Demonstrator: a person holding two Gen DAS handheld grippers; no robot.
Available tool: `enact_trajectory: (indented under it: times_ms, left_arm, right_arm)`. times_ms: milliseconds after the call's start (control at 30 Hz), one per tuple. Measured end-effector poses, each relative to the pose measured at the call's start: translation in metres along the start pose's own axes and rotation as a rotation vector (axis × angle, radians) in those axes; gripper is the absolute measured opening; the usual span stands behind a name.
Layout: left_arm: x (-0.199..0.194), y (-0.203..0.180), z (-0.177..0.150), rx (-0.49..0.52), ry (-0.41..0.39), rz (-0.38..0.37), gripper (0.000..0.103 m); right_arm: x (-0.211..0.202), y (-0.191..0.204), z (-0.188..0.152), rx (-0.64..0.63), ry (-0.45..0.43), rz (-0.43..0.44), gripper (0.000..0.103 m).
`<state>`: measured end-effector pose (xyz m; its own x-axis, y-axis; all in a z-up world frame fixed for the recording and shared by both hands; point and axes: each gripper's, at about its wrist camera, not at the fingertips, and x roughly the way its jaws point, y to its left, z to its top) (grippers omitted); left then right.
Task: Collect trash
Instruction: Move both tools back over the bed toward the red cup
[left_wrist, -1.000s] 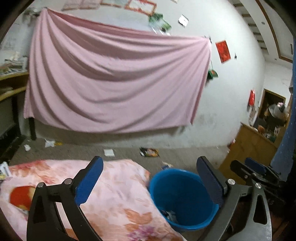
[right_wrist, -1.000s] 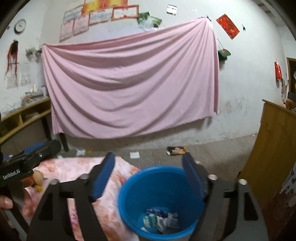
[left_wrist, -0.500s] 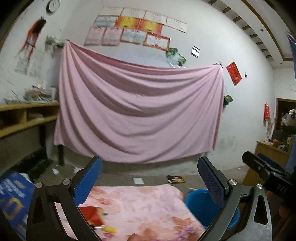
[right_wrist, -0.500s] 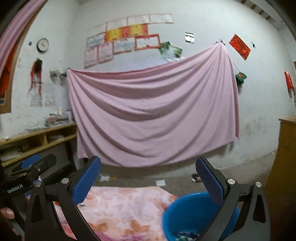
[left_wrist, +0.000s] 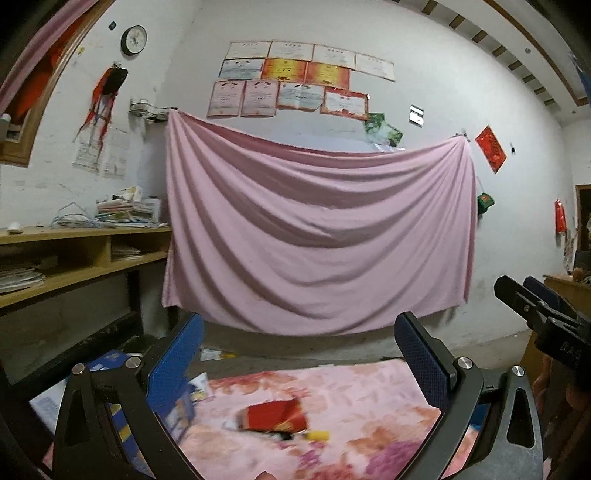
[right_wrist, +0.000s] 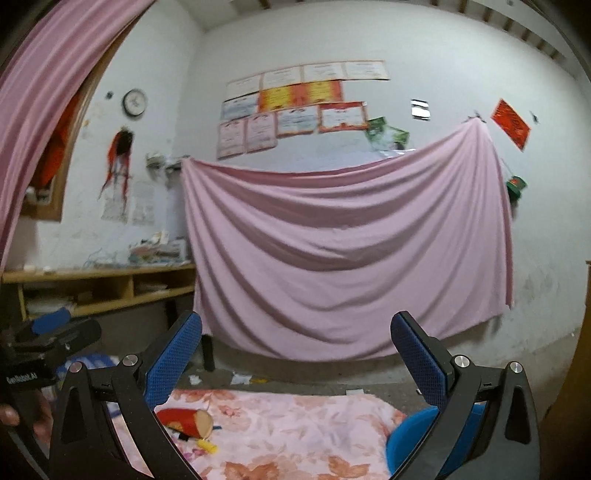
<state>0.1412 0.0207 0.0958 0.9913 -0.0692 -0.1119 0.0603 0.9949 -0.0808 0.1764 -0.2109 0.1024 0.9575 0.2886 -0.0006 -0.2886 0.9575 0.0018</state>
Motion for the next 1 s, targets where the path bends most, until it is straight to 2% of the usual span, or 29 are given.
enact_trajectory:
  times_ms: [233,533,633,700,800,867,1000]
  left_arm:
    - [0.008,0.016,-0.03,-0.004,0.085,0.014,0.101]
    - [0.042,0.023,-0.056,-0.006,0.238,0.011,0.1]
    - [0.058,0.026,-0.064,-0.019,0.296,0.022,0.1]
    - [0.068,0.029,-0.071,-0.033,0.34,0.027,0.099]
    - [0.082,0.03,-0.079,-0.04,0.398,0.027,0.09]
    - [0.092,0.03,-0.085,-0.043,0.436,0.016,0.077]
    - [0.107,0.031,-0.095,-0.053,0.493,0.003,0.063]
  right_arm:
    - [0.025,0.021,-0.027,-0.036,0.087,0.066,0.103]
    - [0.067,0.015,-0.059,0.007,0.31,0.136,0.103]
    - [0.081,0.013,-0.068,0.011,0.388,0.166,0.096]
    - [0.092,0.014,-0.074,-0.001,0.447,0.183,0.088]
    - [0.107,0.018,-0.086,-0.017,0.534,0.207,0.082]
    - [0.113,0.019,-0.094,-0.018,0.581,0.228,0.077]
    - [0.125,0.025,-0.106,-0.045,0.657,0.255,0.063]
